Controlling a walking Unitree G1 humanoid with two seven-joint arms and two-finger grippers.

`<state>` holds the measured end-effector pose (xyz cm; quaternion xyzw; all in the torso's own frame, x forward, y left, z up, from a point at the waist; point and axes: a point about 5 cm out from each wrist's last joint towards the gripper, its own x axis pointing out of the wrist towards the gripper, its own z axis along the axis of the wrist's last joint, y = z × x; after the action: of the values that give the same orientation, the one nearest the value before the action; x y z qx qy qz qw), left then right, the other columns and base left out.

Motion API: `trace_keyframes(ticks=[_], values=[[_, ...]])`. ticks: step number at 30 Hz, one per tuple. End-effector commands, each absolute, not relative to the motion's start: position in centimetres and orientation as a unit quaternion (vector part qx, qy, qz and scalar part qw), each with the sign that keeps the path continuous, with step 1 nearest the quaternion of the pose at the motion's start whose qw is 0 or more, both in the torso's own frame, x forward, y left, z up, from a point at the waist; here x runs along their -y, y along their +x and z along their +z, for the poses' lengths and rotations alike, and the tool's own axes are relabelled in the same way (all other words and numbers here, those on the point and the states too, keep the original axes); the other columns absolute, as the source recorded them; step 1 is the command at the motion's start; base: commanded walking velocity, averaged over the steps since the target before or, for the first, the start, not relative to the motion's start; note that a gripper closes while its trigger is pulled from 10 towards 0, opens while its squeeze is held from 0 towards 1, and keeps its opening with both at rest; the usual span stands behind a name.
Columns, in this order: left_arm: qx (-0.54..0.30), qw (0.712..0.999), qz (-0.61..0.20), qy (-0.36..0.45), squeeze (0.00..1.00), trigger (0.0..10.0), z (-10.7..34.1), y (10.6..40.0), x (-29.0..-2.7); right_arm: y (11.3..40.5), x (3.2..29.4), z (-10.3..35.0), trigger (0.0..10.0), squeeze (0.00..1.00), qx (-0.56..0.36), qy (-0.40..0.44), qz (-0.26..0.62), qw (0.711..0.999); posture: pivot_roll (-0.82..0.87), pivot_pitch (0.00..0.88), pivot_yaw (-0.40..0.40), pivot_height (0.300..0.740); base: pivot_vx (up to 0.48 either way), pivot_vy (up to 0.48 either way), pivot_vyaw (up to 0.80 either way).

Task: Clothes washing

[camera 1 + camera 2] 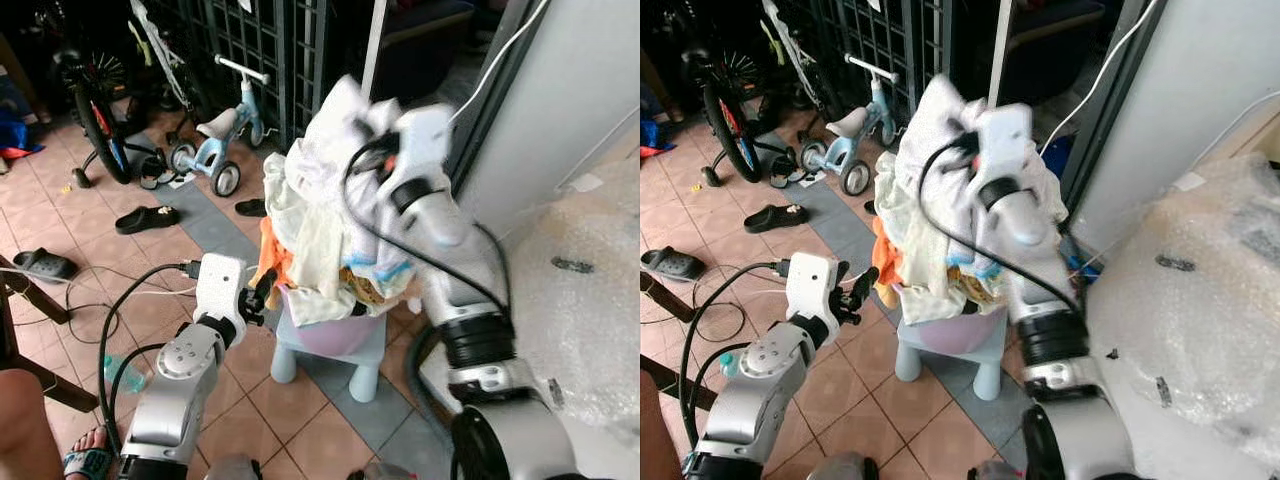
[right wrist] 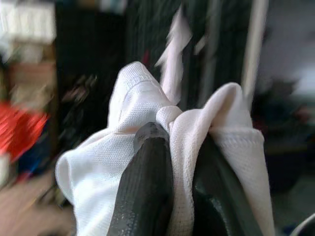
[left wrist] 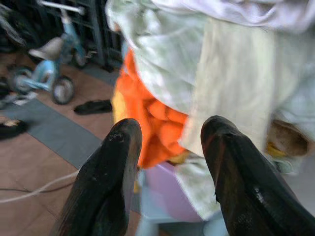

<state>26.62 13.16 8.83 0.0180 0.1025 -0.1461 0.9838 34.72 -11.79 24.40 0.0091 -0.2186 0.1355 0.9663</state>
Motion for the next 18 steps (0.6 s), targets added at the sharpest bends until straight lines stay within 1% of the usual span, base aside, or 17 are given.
trace_keyframes(ticks=[1, 2, 3, 4, 5, 6, 7, 9, 11, 13, 18], values=[[-0.097, 0.986, -0.135, 0.032, 0.0, 10.0, 9.0, 27.1, -13.4, 34.1, 12.9, 25.8, 0.0, 0.0, 0.252, 0.018, 0.113, 0.961, -0.04, 0.0, 0.017, 0.74, 0.0, 0.0, 0.0], [-0.086, 0.988, -0.121, 0.035, 0.0, 10.0, 9.2, 27.3, -13.6, 33.5, 15.0, 26.7, 0.0, 0.0, 0.275, 0.005, 0.055, 0.96, -0.04, 0.0, 0.024, 0.74, 0.0, 0.0, 0.0], [-0.078, 0.99, -0.11, 0.04, 0.0, 10.0, 9.5, 27.7, -13.8, 33.1, 16.5, 27.4, 0.0, 0.0, 0.287, -0.005, 0.016, 0.958, -0.06, 0.0, 0.031, 0.74, 0.0, 0.0, 0.0], [-0.078, 0.99, -0.11, 0.04, 0.0, 10.0, 9.5, 27.7, -13.8, 33.1, 16.5, 27.4, 0.0, 0.0, 0.287, -0.005, 0.016, 0.958, -0.06, 0.0, 0.031, 0.74, 0.0, 0.0, 0.0], [-0.074, 0.991, -0.107, 0.042, 0.0, 10.0, 9.6, 27.8, -13.8, 32.8, 17.1, 27.7, 0.0, 0.0, 0.291, -0.017, 0.0, 0.957, -0.06, 0.0, 0.031, 0.74, 0.0, 0.0, 0.0], [-0.066, 0.991, -0.102, 0.046, 0.0, 10.0, 9.9, 28.0, -13.8, 32.1, 18.5, 28.2, 0.0, 0.0, 0.3, -0.04, -0.033, 0.953, -0.07, 0.0, 0.037, 0.74, 0.0, 0.0, 0.0], [-0.066, 0.991, -0.102, 0.046, 0.0, 10.0, 9.9, 28.0, -13.8, 32.1, 18.5, 28.2, 0.0, 0.0, 0.3, -0.04, -0.033, 0.953, -0.07, 0.0, 0.037, 0.74, 0.0, 0.0, 0.0], [-0.063, 0.992, -0.1, 0.046, 0.0, 10.0, 10.0, 28.1, -13.8, 31.4, 19.8, 28.2, 0.0, 0.0, 0.3, -0.07, -0.063, 0.949, -0.07, 0.0, 0.04, 0.74, 0.0, 0.0, 0.0], [-0.062, 0.992, -0.099, 0.046, 0.0, 10.0, 10.1, 28.1, -13.8, 31.1, 20.3, 28.0, 0.0, 0.0, 0.297, -0.084, -0.073, 0.948, -0.07, 0.0, 0.041, 0.74, 0.0, 0.0, 0.0], [-0.064, 0.992, -0.098, 0.045, 0.0, 10.0, 9.9, 28.1, -13.7, 30.5, 21.2, 26.9, 0.0, 0.0, 0.277, -0.103, -0.092, 0.951, -0.08, 0.0, 0.037, 0.74, 0.0, 0.0, 0.0], [-0.064, 0.993, -0.091, 0.042, 0.0, 10.0, 9.7, 28.0, -13.7, 29.8, 21.4, 25.5, 0.0, 0.0, 0.25, -0.114, -0.095, 0.957, -0.08, 0.0, 0.028, 0.74, 0.0, 0.0, 0.0]])
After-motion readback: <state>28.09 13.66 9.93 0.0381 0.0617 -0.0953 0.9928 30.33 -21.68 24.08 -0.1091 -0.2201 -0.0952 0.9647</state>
